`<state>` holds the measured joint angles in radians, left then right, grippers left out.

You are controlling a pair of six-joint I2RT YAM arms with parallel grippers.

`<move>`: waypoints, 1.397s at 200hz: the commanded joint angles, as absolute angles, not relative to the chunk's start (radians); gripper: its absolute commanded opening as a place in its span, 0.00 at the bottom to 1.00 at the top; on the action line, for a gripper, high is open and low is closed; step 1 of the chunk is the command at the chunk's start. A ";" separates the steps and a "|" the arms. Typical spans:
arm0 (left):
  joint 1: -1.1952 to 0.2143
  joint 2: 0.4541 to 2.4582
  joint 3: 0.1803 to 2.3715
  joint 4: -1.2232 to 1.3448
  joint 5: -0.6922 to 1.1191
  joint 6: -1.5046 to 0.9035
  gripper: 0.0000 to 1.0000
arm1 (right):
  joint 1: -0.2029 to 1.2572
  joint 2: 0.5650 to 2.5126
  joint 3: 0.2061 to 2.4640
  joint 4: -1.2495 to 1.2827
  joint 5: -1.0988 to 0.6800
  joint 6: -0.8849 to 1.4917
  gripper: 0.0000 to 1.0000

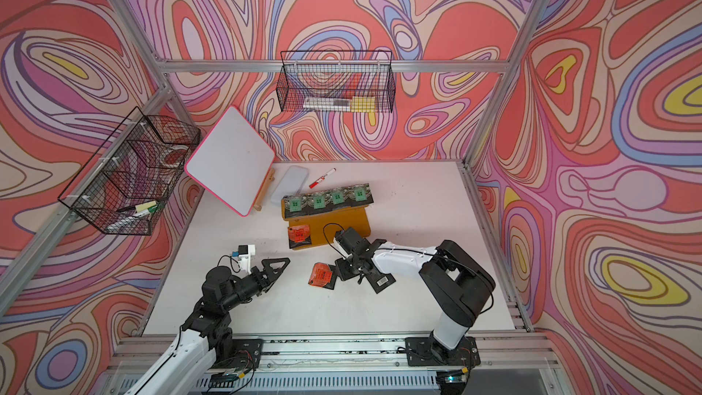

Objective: Place the tea bags on the shelf by color
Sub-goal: Pick up the tea bag from the center of the board.

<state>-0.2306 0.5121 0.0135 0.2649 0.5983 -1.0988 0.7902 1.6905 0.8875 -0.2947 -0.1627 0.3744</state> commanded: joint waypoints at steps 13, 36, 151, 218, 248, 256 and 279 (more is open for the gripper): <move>-0.238 0.508 0.035 0.252 0.591 -1.078 0.98 | 0.785 1.730 0.913 -0.261 -0.173 0.370 0.33; -0.238 0.511 0.035 0.253 0.590 -1.076 0.98 | 0.785 1.750 0.918 -0.246 -0.183 0.371 0.32; -0.238 0.535 0.037 0.268 0.585 -1.077 0.98 | 0.785 1.745 0.893 -0.238 -0.224 0.417 0.00; -0.239 0.513 0.040 0.305 0.586 -1.135 0.99 | 0.785 1.532 0.744 0.002 -0.255 0.628 0.00; -0.245 0.511 0.027 0.351 0.584 -1.185 0.98 | 0.785 1.484 0.677 0.143 -0.274 0.757 0.00; -0.249 0.511 0.019 0.369 0.582 -1.201 0.98 | 0.785 1.475 0.663 0.174 -0.275 0.788 0.00; -0.270 0.509 -0.001 0.410 0.555 -1.240 0.97 | 0.784 1.450 0.629 0.255 -0.273 0.852 0.00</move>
